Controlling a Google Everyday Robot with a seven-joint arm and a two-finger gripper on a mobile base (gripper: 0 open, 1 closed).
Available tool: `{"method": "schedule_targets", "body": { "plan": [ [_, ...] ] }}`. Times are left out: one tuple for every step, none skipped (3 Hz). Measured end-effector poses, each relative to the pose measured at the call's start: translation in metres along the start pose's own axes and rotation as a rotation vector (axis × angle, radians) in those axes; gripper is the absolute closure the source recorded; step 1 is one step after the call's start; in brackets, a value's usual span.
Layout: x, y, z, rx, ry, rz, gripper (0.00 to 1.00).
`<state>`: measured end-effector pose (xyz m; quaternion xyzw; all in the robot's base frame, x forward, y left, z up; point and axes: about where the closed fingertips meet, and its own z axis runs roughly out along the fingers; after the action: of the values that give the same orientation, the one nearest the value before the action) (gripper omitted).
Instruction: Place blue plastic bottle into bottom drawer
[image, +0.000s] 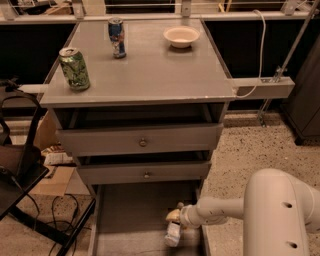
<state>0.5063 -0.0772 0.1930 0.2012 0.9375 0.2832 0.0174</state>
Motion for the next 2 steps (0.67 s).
{"method": "schedule_targets", "body": {
  "plan": [
    [0.0, 0.0, 0.0, 0.0, 0.0, 0.0, 0.13],
    [0.0001, 0.0, 0.0001, 0.0, 0.0, 0.0, 0.0]
  ]
}}
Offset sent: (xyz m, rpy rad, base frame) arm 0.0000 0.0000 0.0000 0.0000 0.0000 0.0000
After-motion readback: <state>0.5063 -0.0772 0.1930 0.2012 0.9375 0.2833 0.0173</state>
